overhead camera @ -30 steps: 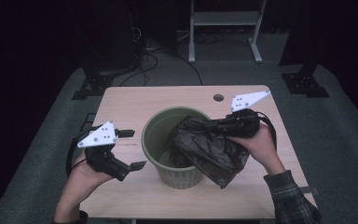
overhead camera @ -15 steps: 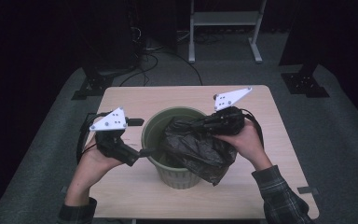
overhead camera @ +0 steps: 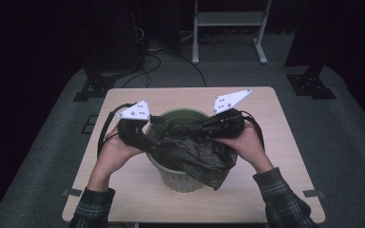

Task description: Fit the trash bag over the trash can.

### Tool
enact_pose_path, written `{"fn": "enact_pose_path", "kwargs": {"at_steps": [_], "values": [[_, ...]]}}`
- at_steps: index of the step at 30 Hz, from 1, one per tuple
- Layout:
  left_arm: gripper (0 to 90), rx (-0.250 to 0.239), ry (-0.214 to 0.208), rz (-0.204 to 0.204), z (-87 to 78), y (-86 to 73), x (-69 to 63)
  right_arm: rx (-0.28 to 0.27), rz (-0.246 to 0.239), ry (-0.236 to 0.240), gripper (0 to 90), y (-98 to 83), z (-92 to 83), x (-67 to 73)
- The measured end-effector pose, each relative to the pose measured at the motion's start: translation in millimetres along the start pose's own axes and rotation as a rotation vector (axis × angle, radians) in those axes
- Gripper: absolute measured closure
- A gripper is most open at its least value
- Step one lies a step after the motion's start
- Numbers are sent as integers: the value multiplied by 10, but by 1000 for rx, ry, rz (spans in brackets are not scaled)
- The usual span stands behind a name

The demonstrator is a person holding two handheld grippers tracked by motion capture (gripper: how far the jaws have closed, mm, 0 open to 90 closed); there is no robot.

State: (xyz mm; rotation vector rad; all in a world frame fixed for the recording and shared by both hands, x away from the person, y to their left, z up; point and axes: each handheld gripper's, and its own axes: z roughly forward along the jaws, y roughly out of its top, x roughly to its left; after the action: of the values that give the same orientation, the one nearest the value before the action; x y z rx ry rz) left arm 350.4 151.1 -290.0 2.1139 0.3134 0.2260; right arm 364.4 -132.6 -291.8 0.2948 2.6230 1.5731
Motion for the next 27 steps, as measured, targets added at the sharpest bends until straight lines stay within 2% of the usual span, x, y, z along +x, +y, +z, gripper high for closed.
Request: {"fn": "enact_pose_path", "kwargs": {"at_steps": [2,3,4,6,7,8,10,11,13,14,15,18,19,21,22,24,27], "values": [[241,5,-5,-8,33,2,21,-2,-1,1,898,-3,0,-6],[259,0,-26,-7,41,3,34,-2,2,2,898,-4,-1,-8],[336,-3,-40,-8,43,4,40,-2,1,1,898,-5,-2,-10],[389,0,-45,-14,56,13,49,-4,1,6,898,-5,2,-12],[445,6,-48,-17,61,18,49,-6,-2,6,898,-4,5,-12],[584,27,-47,-29,74,29,36,-6,-3,8,896,-1,13,-9],[736,38,-48,-34,79,32,31,-6,-6,6,863,3,20,-4],[736,52,-40,-47,87,34,24,-6,-6,6,863,3,20,-4],[809,71,-25,-57,82,25,23,-7,-1,-18,774,2,0,1],[820,79,-15,-62,74,18,25,-13,6,-23,754,-3,-28,0],[831,81,-2,-70,62,10,26,-28,14,-50,681,-18,-108,-10],[831,69,31,-87,4,-13,30,-43,19,-78,639,-41,-210,-19],[831,63,50,-97,-32,-25,33,-55,33,-98,608,-76,-325,-31],[831,54,66,-103,-61,-40,37,-58,38,-104,596,-92,-368,-34],[831,52,77,-112,-76,-53,41,-65,48,-115,581,-140,-482,-28],[831,47,83,-122,-94,-71,48,-75,55,-134,556,-199,-591,-6],[831,50,85,-130,-101,-91,39,-67,66,-148,520,-285,-667,12]]}}
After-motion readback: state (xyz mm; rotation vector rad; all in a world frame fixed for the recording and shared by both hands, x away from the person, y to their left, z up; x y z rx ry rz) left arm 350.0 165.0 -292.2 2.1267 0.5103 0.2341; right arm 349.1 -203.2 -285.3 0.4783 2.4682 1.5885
